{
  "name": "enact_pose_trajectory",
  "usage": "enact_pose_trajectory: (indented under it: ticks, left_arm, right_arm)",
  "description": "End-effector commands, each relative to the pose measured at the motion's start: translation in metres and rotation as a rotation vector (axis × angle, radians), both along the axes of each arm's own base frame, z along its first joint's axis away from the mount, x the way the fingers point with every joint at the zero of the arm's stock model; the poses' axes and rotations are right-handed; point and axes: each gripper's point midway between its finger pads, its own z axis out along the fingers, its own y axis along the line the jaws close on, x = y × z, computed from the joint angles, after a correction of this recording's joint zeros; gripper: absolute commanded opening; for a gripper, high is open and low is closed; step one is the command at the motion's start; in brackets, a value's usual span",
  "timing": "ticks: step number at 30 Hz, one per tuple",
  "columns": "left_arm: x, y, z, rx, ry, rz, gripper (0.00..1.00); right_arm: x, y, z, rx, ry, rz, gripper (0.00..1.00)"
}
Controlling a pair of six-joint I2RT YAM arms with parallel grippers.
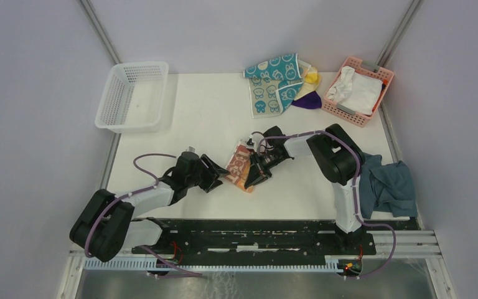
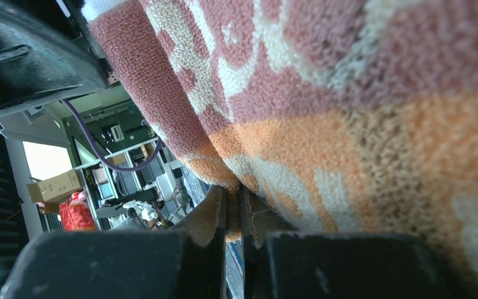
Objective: Roll the towels
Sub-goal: Roll the towel at the center of the board.
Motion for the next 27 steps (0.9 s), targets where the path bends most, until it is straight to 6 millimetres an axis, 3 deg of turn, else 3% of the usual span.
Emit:
enact_pose_trajectory:
  ticks: [1, 7, 10, 18, 24, 27]
  left_arm:
    - [0.017, -0.007, 0.002, -0.047, -0.034, 0.059, 0.62]
    - [0.021, -0.006, -0.015, -0.011, 0.006, 0.089, 0.53]
    - [0.019, -0.004, -0.027, 0.005, 0.044, 0.11, 0.5]
    - [0.006, 0.014, -0.057, 0.089, 0.16, 0.184, 0.43]
    - [0.005, 0.016, -0.065, 0.114, 0.196, 0.19, 0.42]
    - [0.006, 0.015, -0.067, 0.118, 0.205, 0.188, 0.42]
  right_arm:
    - [0.018, -0.01, -0.036, -0.145, -0.076, -0.046, 0.01]
    - [0.022, -0.01, -0.033, -0.15, -0.103, -0.046, 0.03]
    - [0.025, -0.009, -0.026, -0.142, -0.144, -0.04, 0.1]
    - [0.029, -0.015, 0.008, -0.161, -0.338, -0.012, 0.33]
    - [0.03, -0.022, 0.029, -0.229, -0.522, 0.044, 0.42]
    - [0.038, -0.028, 0.049, -0.29, -0.703, 0.057, 0.47]
